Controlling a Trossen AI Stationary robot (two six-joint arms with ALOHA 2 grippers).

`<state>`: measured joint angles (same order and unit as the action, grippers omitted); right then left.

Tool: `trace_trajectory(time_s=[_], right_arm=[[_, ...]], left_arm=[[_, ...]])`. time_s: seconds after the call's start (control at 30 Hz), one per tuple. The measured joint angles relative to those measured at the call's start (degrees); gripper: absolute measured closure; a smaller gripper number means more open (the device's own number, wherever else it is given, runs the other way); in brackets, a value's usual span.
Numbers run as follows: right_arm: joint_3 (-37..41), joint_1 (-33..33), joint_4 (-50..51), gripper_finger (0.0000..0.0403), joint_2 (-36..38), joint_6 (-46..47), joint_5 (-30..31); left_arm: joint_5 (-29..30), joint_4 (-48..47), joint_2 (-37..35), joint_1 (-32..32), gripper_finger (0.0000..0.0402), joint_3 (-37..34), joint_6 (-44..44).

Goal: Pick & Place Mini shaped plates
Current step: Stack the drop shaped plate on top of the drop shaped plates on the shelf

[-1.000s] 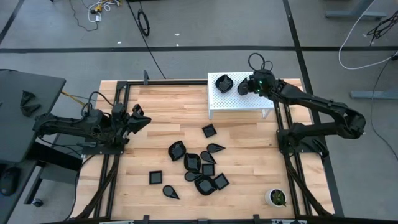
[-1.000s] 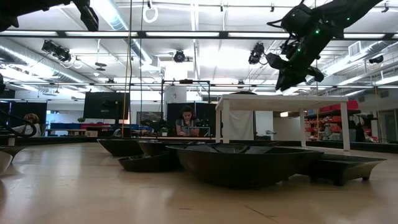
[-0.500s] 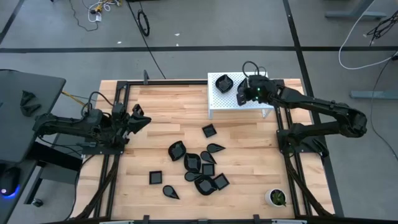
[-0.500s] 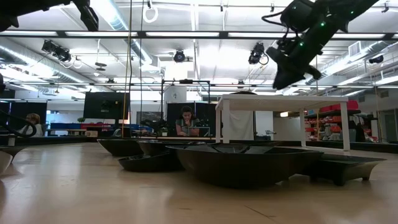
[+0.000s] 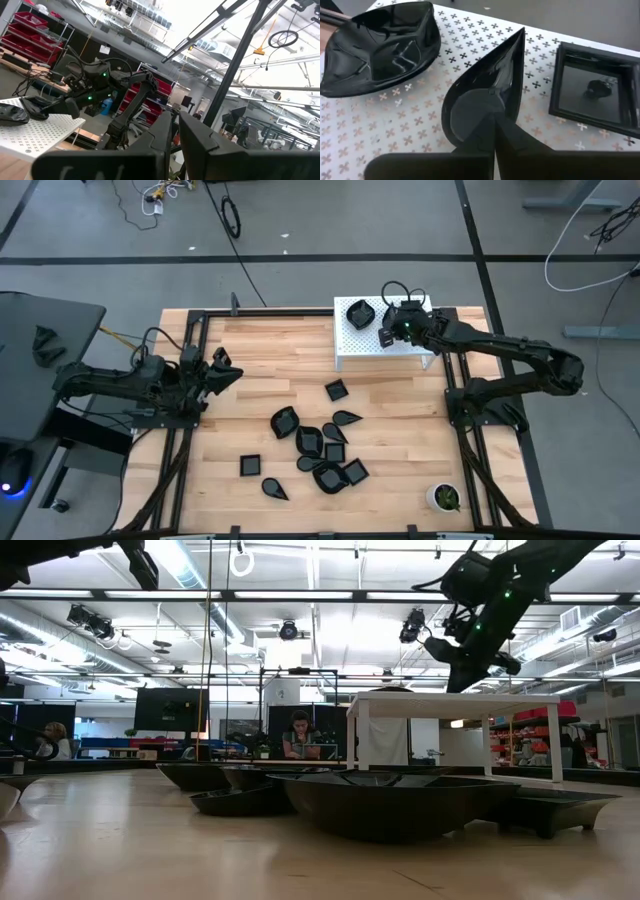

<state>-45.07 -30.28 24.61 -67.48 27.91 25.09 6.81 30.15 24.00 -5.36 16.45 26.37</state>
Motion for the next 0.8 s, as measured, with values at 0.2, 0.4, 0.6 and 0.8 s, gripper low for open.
trace_trajectory(time_s=[0.2,0.4,0.6,0.8], right_arm=[[0.0,0.0,-3.3,0.0389,0.9,-1.6,0.0],[0.0,2.4,-9.2,0.0388,2.3,-5.6,-0.2],[0.0,11.5,-18.9,0.0399,2.0,-10.1,-2.9],[5.0,27.3,-35.0,0.0399,0.8,-17.3,-3.2]], left_arm=[[0.0,0.0,0.0,0.0,0.0360,0.0,0.0],[0.0,0.0,0.0,0.0,0.0360,0.0,0.0],[0.0,0.0,0.0,0.0,0.0360,0.0,0.0],[0.0,0.0,0.0,0.0,0.0360,0.0,0.0]])
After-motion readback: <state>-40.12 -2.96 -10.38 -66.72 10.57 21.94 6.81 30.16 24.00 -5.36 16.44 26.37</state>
